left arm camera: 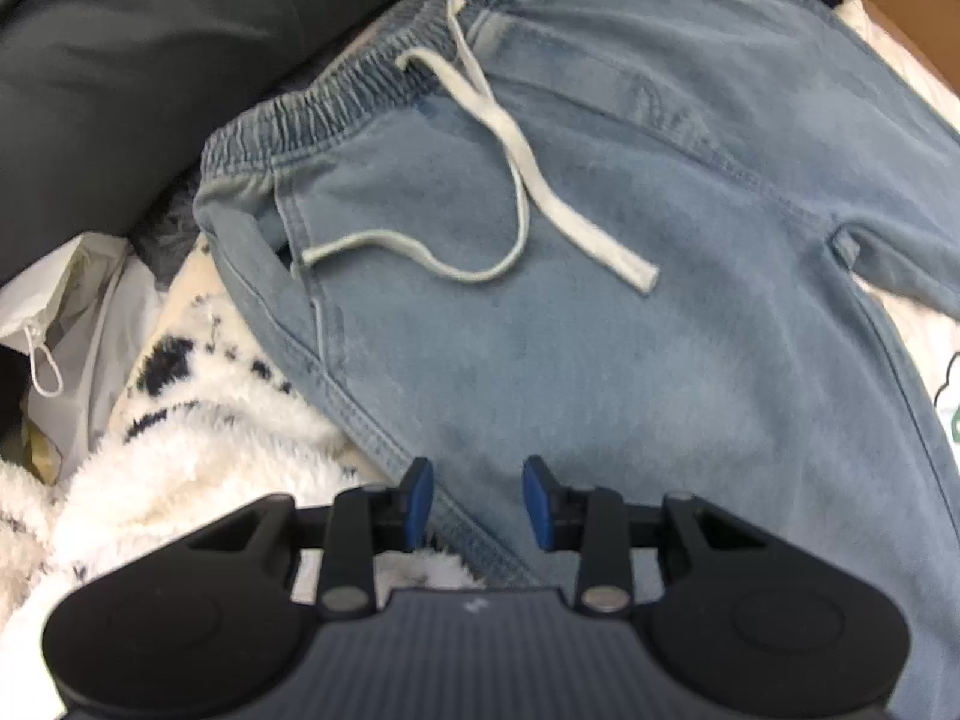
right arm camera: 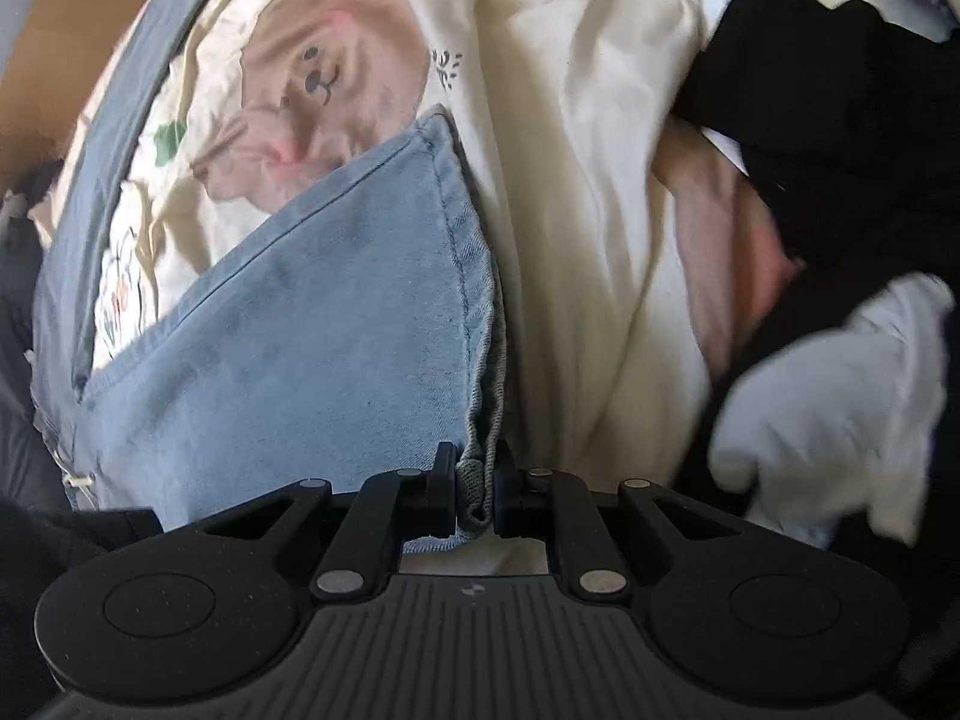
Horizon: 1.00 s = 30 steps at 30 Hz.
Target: Fold clothes
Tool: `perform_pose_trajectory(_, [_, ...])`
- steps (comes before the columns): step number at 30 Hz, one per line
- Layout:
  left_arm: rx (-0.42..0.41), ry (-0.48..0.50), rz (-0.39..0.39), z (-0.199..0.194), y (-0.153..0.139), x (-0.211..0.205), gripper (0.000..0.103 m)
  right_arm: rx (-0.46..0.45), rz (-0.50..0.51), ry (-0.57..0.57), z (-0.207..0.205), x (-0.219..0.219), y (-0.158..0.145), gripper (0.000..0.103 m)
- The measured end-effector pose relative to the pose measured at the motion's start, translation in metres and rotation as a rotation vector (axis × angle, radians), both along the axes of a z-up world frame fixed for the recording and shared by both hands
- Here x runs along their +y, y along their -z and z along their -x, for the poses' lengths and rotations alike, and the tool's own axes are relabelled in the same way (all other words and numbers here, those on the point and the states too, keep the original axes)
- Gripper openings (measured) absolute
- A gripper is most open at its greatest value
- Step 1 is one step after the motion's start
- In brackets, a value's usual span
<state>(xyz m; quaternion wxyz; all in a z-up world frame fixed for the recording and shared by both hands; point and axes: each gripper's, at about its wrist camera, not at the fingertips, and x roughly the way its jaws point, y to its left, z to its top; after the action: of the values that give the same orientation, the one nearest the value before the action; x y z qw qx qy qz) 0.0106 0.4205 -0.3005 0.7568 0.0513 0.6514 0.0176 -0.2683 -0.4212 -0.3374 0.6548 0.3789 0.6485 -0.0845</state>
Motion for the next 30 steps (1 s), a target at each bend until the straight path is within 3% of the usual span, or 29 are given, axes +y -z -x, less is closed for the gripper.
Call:
perform_pose_trajectory(4, [-0.012,0.014,0.021,-0.002,0.004,-0.006,0.035,0.042,0.019,-0.001,0.015,0.002,-0.004,0.009])
perform_pose_trajectory(8, [0.044,0.042,-0.035,-0.004,0.027,-0.008,0.035,0.065,0.041,-0.005,0.024,0.002,0.011,0.009])
perform_pose_trajectory(11, [0.076,0.039,-0.066,-0.004,0.039,-0.001,0.024,0.079,0.056,-0.009,0.023,0.003,0.022,0.009])
perform_pose_trajectory(13, [0.077,0.011,-0.061,-0.007,0.037,0.005,0.017,0.088,0.06,-0.003,0.022,0.002,0.026,0.01])
perform_pose_trajectory(18, [0.008,-0.012,-0.044,-0.019,0.015,0.013,0.019,0.109,0.069,-0.012,0.018,0.0,0.024,0.018])
perform_pose_trajectory(23, [-0.039,-0.032,-0.052,-0.041,0.004,0.018,0.021,0.041,0.145,-0.037,0.006,-0.011,0.002,0.022])
perform_pose_trajectory(26, [-0.02,-0.034,-0.055,-0.052,0.01,0.02,0.022,-0.036,0.167,-0.046,-0.006,-0.012,-0.007,0.023])
perform_pose_trajectory(30, [0.017,-0.024,-0.09,-0.057,0.033,0.028,0.019,-0.097,0.139,-0.093,-0.031,-0.001,0.003,0.028])
